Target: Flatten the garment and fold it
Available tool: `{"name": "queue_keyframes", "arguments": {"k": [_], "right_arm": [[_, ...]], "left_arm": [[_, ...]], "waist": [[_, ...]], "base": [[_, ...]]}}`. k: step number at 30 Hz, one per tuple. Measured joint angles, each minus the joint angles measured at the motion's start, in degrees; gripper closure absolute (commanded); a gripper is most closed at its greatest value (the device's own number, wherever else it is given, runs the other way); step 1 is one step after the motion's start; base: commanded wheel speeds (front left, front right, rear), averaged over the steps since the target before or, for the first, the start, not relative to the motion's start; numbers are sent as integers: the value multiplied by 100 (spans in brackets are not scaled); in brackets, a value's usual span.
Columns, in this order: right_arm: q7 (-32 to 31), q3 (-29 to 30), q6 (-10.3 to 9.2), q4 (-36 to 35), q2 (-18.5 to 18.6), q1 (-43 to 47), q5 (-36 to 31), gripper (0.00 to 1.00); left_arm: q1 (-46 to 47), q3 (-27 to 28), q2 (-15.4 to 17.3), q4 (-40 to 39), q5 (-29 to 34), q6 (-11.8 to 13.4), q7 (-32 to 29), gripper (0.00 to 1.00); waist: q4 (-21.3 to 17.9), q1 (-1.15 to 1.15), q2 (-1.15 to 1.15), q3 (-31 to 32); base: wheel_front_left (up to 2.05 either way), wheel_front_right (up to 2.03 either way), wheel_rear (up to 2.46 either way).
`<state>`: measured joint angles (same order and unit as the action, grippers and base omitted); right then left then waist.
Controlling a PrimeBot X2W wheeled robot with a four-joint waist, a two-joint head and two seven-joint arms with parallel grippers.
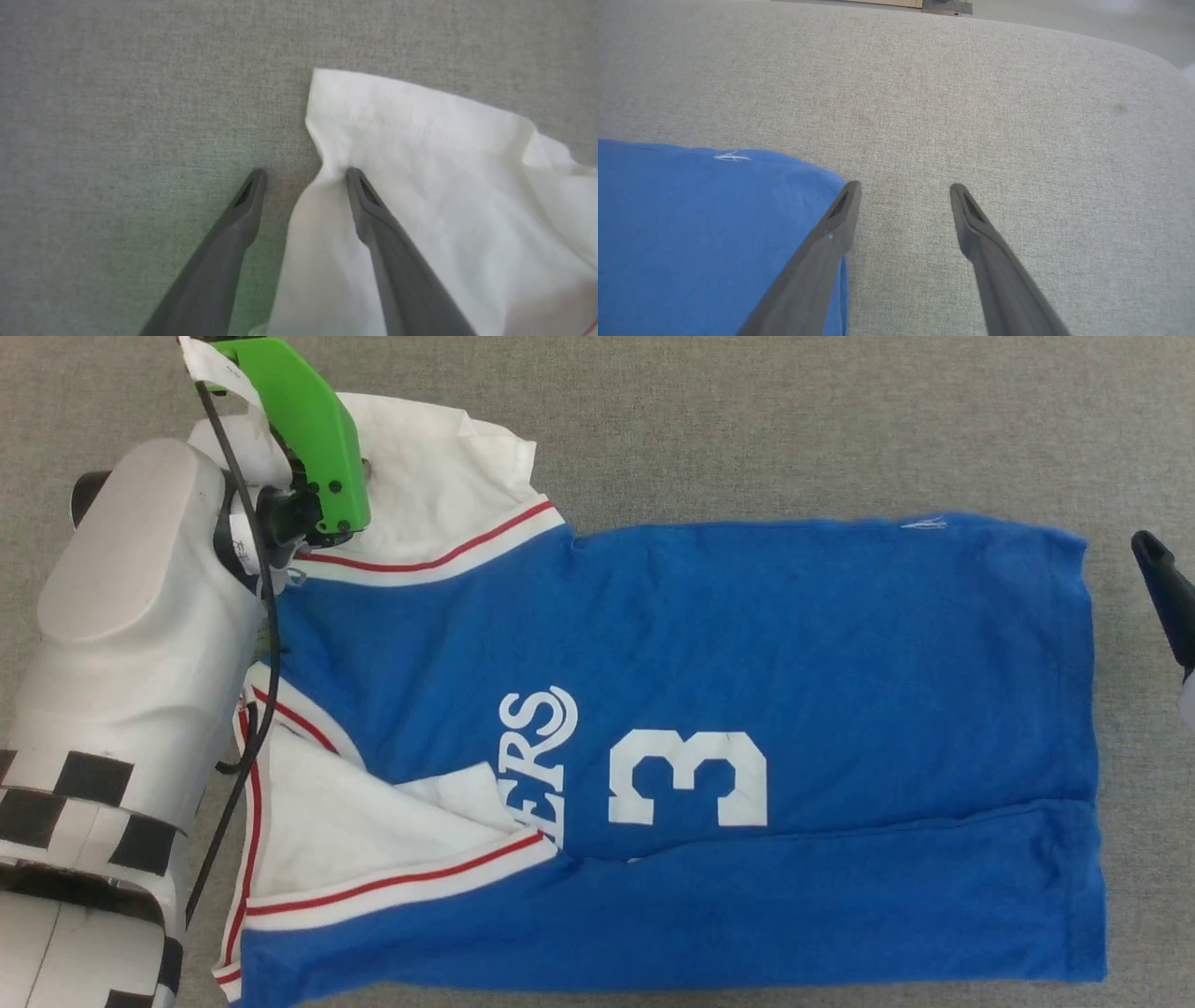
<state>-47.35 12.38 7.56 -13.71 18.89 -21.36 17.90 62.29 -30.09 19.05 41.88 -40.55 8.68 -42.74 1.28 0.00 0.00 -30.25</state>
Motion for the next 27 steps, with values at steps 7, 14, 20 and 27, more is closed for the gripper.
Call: {"name": "queue_keyframes", "arguments": {"k": [7,14,20,27], "right_arm": [[-5,-94,0,-60,12,29,-1,0],[-519,-567,0,-77,193,26,-33,0],[-1302,-937,0,325,430,-226,-357,0],[-1391,-1486,0,1002,575,-687,-608,0]], "left_arm": [[-367,332,-65,-288,-315,-188,675,100],[-1065,776,1,-1120,-658,-468,1655,100],[-1499,927,129,-2269,-740,-448,2000,100],[-1931,1007,259,-3265,-743,-199,2054,100]], "waist": [[88,0,0,80],[127,0,0,319],[237,0,0,389],[392,0,0,204]], "base": [[0,0,0],[0,0,0],[0,0,0],[0,0,0]]}}
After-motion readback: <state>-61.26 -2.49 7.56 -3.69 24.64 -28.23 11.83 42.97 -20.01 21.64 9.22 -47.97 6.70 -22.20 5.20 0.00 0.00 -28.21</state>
